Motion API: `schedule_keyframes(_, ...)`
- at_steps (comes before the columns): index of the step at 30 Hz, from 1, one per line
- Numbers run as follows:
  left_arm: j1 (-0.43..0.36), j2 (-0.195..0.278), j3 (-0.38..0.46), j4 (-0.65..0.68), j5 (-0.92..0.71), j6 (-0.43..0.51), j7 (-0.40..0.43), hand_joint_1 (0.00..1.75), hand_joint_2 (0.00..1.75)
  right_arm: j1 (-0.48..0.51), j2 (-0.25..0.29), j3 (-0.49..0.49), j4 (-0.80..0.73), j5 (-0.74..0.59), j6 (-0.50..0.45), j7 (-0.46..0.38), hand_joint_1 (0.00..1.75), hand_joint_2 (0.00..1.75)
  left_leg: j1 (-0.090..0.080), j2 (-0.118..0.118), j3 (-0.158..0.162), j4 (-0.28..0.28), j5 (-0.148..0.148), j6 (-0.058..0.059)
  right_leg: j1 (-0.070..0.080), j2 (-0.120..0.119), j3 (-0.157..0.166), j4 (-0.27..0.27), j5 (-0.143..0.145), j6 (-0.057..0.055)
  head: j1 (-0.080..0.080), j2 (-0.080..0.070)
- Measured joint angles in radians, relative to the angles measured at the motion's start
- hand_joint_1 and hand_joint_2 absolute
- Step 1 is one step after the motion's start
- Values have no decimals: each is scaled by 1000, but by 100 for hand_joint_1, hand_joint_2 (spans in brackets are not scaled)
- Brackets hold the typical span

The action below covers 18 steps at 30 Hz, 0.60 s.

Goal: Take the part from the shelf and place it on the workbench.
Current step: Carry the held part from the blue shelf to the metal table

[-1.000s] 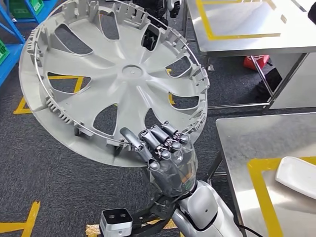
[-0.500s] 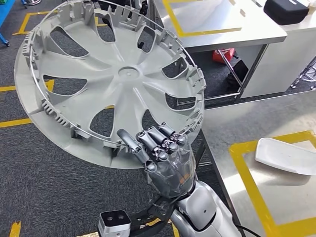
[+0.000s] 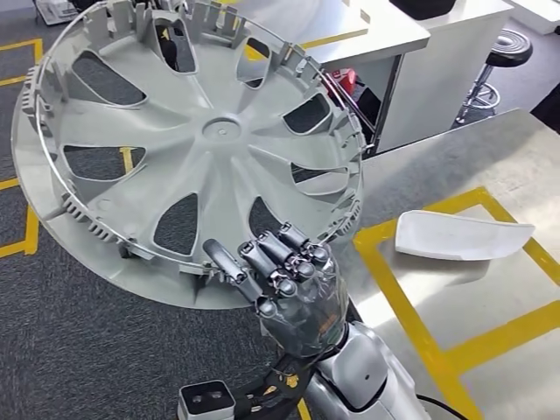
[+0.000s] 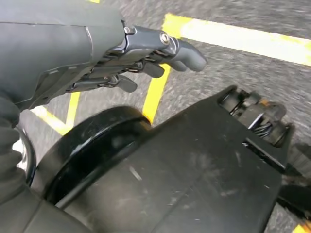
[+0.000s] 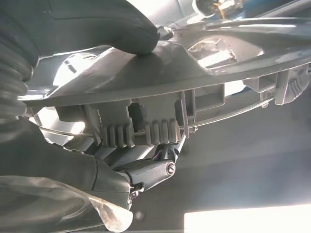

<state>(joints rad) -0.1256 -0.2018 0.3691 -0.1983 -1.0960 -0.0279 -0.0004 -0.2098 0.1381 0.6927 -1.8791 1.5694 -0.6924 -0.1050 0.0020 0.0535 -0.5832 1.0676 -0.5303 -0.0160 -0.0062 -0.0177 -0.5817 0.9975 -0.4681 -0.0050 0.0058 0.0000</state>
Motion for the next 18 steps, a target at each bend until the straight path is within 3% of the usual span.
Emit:
schedule_keyframes(2, 0, 0, -1, 0, 0, -2, 0, 0, 175, 2, 0, -1, 0, 0, 0, -2, 175, 175, 4, -40, -56, 136, -67, -5, 0, 23, -2, 0, 3, -6, -4, 0)
schedule_keyframes(3, -1, 0, -1, 0, 1, -2, 0, 0, 175, 3, 0, -2, 0, 0, 0, -2, 175, 175, 4, -45, -81, 194, -88, -5, 1, 36, -3, 1, 4, -7, -4, 0)
schedule_keyframes(4, -2, 0, -1, 0, 2, -3, 0, 0, 175, 4, 0, -4, 0, 0, 0, -2, 175, 175, 4, -47, -92, 223, -91, -5, 1, 49, -4, 1, 5, -8, -4, 0)
schedule_keyframes(5, -3, 0, -2, 0, 2, -4, 0, 0, 175, 5, 0, -6, 0, 0, 0, -3, 175, 175, 5, -49, -84, 211, -73, -4, 1, 63, -4, 3, 5, -7, -4, 0)
schedule_keyframes(6, -3, 0, -3, 0, 1, -6, 0, 0, 175, 5, 0, -7, 0, 0, 0, -4, 175, 175, 6, -55, -59, 162, -39, -3, 1, 78, -4, 5, 6, -6, -4, 0)
schedule_keyframes(8, -1, 0, -4, 0, -1, -9, 1, 0, 175, 6, 0, -10, -1, 0, 0, -9, 175, 175, 12, -99, 3, 27, 22, 1, 1, 106, -9, 11, 7, -1, -4, 0)
schedule_keyframes(10, 0, 0, -5, 0, -3, -10, 1, 0, 175, 7, 0, -13, -2, 0, 0, -14, 175, 175, 15, -138, 32, -45, 35, 4, -1, 129, -23, 17, 12, 11, -3, 0)
schedule_keyframes(12, 1, -1, -7, 0, -4, -11, 2, 0, 175, 12, 0, -18, -3, 0, 0, -19, 175, 175, 12, -130, 32, -55, 32, 12, -6, 149, -37, 17, 20, 26, -3, 0)
schedule_keyframes(13, 0, -2, -8, 0, -4, -12, 2, 0, 175, 15, 0, -21, -3, 0, 0, -21, 175, 175, 12, -119, 32, -58, 36, 18, -7, 141, -44, 19, 19, 32, -2, 0)
schedule_keyframes(15, 0, -5, -13, 0, -4, -14, 2, 0, 175, 19, 0, -25, -4, 0, 0, -25, 175, 175, 12, -92, 31, -65, 42, 31, -4, 90, -74, 63, -11, 39, 4, 0)
schedule_keyframes(16, 2, -6, -15, 0, -4, -15, 2, 0, 175, 20, 0, -26, -4, 0, 0, -27, 175, 175, 11, -76, 31, -67, 44, 35, -2, 56, -101, 116, -41, 41, 7, 0)
schedule_keyframes(18, 5, -6, -19, 0, -4, -16, 2, 0, 175, 22, 0, -28, -3, 0, 0, -31, 175, 175, 8, -46, 28, -66, 43, 39, -3, 28, -164, 256, -102, 45, 11, 0)
